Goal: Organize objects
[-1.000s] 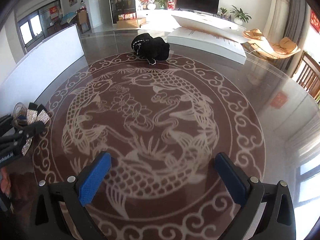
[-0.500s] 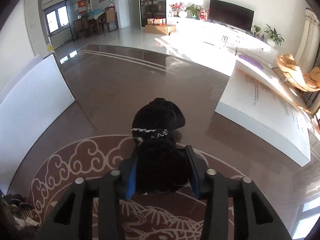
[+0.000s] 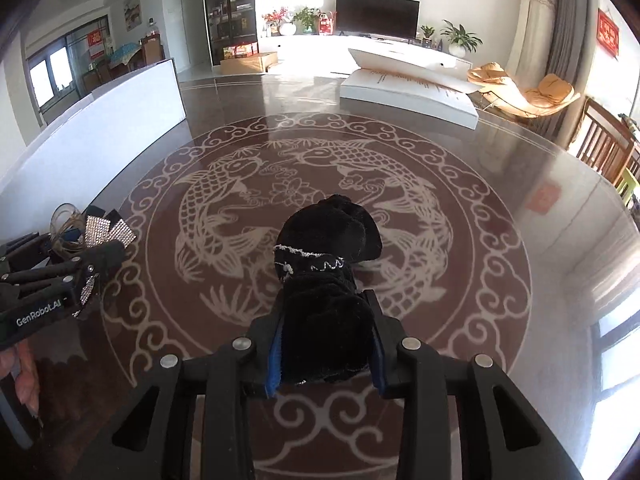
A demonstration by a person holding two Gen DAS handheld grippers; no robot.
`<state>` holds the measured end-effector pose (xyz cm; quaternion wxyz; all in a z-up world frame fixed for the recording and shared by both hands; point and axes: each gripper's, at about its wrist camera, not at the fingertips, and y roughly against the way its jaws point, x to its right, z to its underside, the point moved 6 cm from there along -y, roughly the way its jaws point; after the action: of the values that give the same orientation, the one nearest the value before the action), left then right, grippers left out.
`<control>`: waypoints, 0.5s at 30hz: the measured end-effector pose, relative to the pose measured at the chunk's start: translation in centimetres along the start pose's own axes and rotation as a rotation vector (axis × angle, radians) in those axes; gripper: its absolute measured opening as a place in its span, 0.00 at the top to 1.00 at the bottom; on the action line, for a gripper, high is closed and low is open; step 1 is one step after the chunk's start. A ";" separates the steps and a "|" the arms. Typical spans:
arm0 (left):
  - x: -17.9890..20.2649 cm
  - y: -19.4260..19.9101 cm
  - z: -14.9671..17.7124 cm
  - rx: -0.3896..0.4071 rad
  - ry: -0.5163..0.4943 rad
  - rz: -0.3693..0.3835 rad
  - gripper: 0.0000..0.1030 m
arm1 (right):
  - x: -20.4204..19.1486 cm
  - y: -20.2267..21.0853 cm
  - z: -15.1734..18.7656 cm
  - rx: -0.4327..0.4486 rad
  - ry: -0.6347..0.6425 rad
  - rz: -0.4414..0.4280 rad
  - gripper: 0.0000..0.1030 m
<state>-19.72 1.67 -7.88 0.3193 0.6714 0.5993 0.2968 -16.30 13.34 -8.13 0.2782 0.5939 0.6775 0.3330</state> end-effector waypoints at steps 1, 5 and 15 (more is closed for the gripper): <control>0.8 0.2 0.3 0.000 -0.020 0.004 0.48 | -0.5 0.5 0.6 0.000 -0.001 0.010 0.66; 1.5 -0.1 0.8 -0.024 -0.033 -0.023 0.05 | -0.3 1.0 1.0 -0.007 -0.048 0.060 0.46; 1.2 -1.2 1.0 -0.047 0.015 -0.030 0.00 | -0.5 0.2 1.1 -0.049 -0.068 0.035 0.06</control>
<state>-19.53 2.83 -9.39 0.3348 0.6525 0.6045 0.3110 -15.28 13.02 -8.68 0.3096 0.6098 0.6487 0.3339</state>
